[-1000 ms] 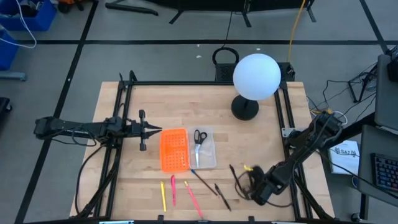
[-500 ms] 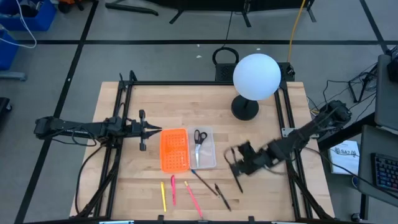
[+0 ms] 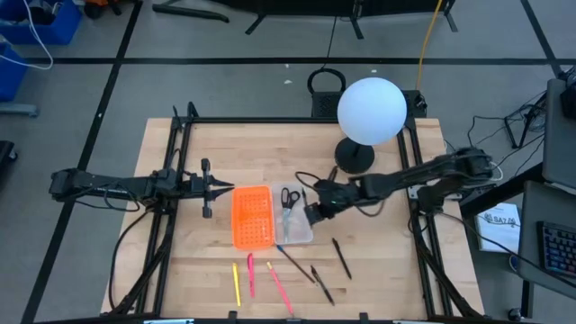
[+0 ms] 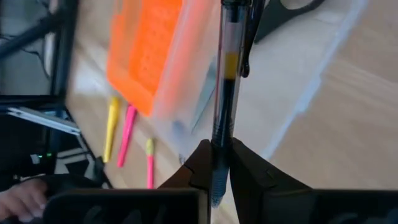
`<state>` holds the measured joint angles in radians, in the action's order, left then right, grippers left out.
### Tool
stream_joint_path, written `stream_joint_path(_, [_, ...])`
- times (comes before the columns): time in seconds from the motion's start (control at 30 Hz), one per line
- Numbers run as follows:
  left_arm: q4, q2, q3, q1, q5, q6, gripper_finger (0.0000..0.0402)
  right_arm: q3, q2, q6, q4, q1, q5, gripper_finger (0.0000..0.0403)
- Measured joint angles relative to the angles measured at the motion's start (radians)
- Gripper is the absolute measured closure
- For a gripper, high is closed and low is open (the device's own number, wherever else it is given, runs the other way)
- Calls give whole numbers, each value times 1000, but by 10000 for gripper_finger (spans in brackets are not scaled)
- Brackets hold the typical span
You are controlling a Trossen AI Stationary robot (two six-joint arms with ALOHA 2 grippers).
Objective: Pick & place school supplies into a supply box
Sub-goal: Put the bottom pen into the supply box
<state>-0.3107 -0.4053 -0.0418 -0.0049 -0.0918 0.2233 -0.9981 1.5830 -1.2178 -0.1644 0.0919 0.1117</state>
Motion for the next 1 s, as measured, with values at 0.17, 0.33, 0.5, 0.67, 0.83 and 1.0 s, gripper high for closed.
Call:
stream_joint_path(0.17, [0, 0, 0, 0, -18, 11, 360, -135, 150, 75, 2, -27, 54, 379])
stream_joint_path(0.33, [0, 0, 0, 0, -20, 11, 360, -241, 235, 104, -66, -49, 100, 379])
stream_joint_path(0.5, [0, 0, 0, 0, -21, 11, 360, -255, 277, 70, -106, -67, 104, 379])
stream_joint_path(0.67, [0, 0, 0, 0, -21, 10, 360, -255, 304, 67, -108, -94, 105, 379])
stream_joint_path(0.83, [0, 0, 0, 0, -22, 10, 360, -255, 340, 77, -117, -105, 142, 379])
stream_joint_path(1.0, [0, 0, 0, 0, -22, 7, 360, -254, 351, 79, -130, -125, 125, 348])
